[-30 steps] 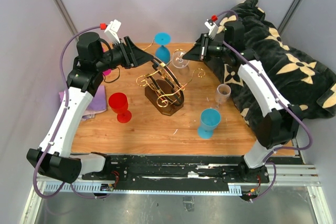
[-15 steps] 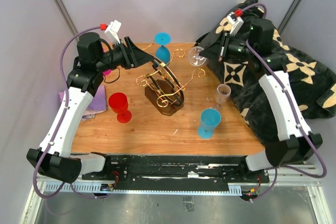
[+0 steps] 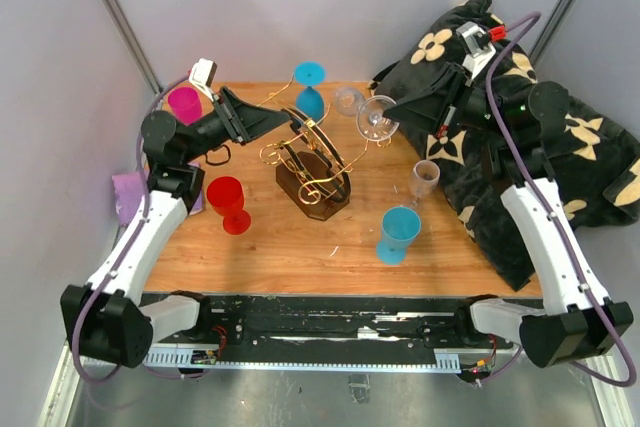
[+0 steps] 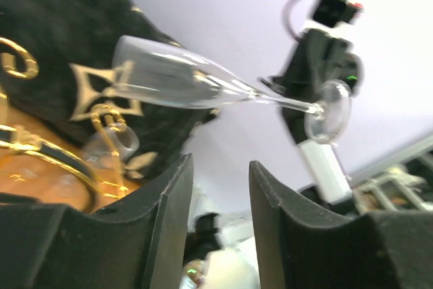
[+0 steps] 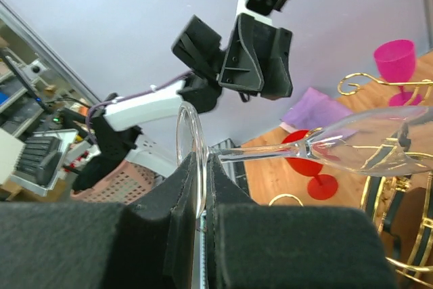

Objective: Take the wine glass off the wine glass rack

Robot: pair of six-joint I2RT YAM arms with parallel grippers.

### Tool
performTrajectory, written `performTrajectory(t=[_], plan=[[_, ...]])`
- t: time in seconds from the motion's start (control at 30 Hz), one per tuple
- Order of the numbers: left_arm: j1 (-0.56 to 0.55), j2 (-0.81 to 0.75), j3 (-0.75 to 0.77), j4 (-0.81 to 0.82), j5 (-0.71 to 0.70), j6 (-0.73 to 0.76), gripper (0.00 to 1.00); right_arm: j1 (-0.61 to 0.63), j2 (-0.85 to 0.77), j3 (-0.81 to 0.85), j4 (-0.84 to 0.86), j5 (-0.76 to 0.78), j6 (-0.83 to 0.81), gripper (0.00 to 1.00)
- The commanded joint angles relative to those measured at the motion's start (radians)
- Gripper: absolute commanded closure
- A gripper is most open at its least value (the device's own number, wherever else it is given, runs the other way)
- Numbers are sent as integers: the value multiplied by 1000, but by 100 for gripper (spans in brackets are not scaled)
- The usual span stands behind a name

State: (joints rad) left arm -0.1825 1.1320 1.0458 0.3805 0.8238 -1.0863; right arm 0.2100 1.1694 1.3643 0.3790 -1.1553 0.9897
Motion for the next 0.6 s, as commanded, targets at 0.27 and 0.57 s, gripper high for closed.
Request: performTrajectory(t=[0.27,0.57], plan=[[4,187,-160,1102,92,-714,39,90,63,12,605,-8,495,99],[3,230,-148,1094,91,-671,34,139,64,63,624,8,538,99]])
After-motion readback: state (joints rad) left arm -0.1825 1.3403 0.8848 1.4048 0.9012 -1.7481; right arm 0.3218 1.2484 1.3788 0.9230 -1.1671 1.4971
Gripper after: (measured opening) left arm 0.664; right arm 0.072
